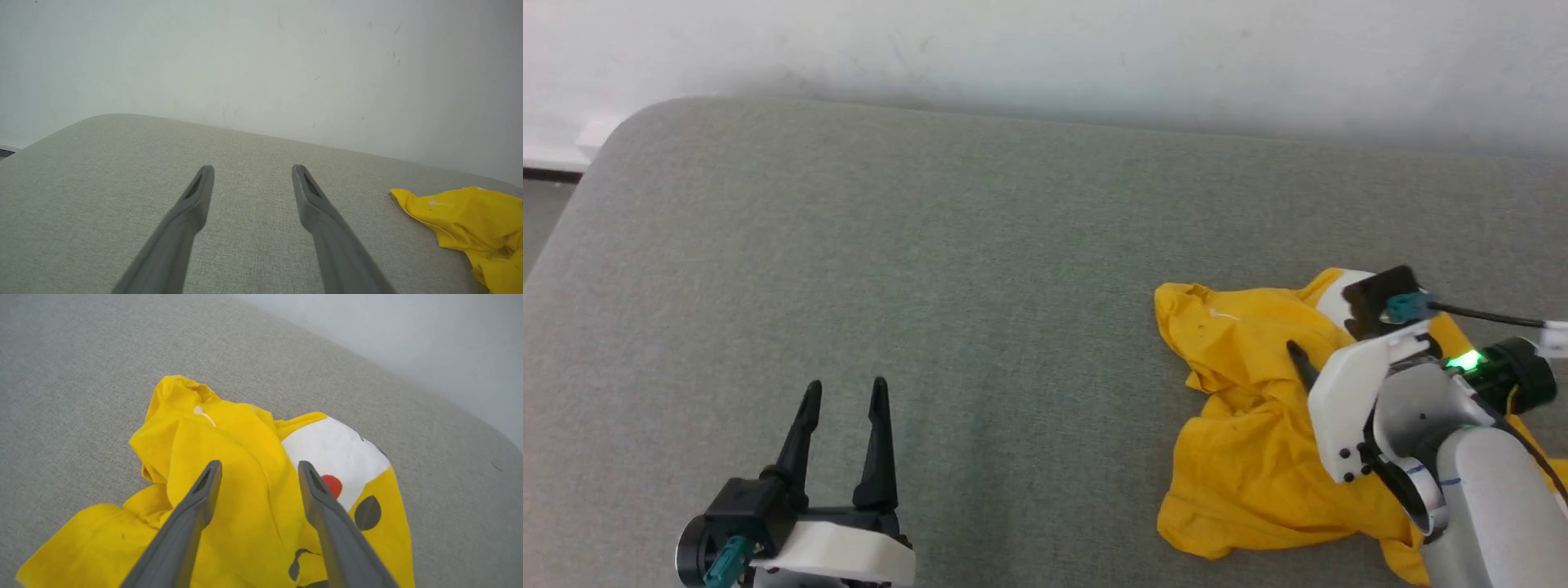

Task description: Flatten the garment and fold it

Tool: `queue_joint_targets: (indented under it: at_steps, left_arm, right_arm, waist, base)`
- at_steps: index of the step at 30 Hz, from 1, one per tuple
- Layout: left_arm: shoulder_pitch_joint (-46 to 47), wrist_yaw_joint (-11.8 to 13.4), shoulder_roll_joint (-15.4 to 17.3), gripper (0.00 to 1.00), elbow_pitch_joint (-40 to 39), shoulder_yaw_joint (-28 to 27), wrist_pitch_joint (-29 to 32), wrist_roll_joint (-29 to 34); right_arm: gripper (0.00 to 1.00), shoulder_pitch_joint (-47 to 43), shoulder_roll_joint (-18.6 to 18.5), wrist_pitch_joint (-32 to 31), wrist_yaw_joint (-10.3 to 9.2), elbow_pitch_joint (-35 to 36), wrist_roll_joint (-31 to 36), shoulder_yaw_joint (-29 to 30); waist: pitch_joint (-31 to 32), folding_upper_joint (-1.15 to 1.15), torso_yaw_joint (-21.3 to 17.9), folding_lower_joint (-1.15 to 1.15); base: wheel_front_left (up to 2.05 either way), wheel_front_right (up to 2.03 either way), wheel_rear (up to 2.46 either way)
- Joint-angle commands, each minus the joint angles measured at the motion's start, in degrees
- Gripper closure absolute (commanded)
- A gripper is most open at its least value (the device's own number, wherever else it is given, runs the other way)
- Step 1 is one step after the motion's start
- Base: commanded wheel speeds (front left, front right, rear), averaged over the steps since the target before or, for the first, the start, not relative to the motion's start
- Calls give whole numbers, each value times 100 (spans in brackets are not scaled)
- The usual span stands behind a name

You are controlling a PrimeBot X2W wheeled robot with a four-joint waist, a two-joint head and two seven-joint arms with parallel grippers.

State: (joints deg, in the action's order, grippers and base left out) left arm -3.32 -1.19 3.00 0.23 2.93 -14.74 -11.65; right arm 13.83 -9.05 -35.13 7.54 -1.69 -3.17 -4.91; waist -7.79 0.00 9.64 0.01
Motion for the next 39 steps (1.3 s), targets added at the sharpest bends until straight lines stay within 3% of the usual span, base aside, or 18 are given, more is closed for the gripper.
queue_joint_targets:
  at_steps: [1,7,8,9,11,17,22,29,33,36,39]
  left_arm:
    - [75,36,-12,0,29,27,-26,-56]
    - [63,59,-13,0,93,44,-26,-87]
    - [61,61,-13,0,101,53,-26,-89]
    - [61,62,-13,0,108,65,-26,-90]
    - [56,80,-13,0,103,70,-26,-100]
    - [-40,137,-13,0,83,57,-26,-85]
    - [-101,143,-13,0,41,5,-26,-44]
    - [-122,101,-13,0,-14,-83,-26,28]
    - [-75,53,-13,0,-27,-120,-26,32]
    - [-28,10,-13,0,-8,-117,-26,41]
    - [0,-32,-13,0,19,-126,-26,61]
  right_arm:
    - [0,156,-116,-96,-5,-154,-49,-168]
    - [0,420,-415,-478,-5,-840,-211,-864]
    - [39,449,-447,-495,-5,-926,-209,-913]
    - [63,483,-505,-474,-5,-982,-168,-998]
    - [100,546,-499,-335,-5,-1034,-189,-1001]
    - [100,837,-457,306,-5,-874,-131,-864]
    - [100,1117,-401,741,-5,-463,-16,-255]
    - [100,364,-343,805,-5,717,420,1649]
    - [100,-706,105,805,-5,1399,667,3087]
    - [100,-1451,473,924,-5,1532,690,3929]
    - [100,-1940,597,1141,-5,1214,630,4277]
  waist:
    - [-104,0,243,-1]
    - [-69,0,513,-1]
    - [-60,0,545,-1]
    - [-49,0,574,-1]
    - [-26,0,595,-1]
    - [123,0,419,-1]
    - [239,0,86,-1]
    - [193,0,-315,-1]
    - [53,0,-440,-1]
    - [-39,0,-492,-1]
    - [-99,0,-554,-1]
  base:
    - [0,0,0]
    - [0,0,0]
    - [0,0,0]
    - [0,0,0]
    - [0,0,0]
    - [0,0,0]
    - [0,0,0]
    - [0,0,0]
    - [0,0,0]
    - [0,0,0]
    - [0,0,0]
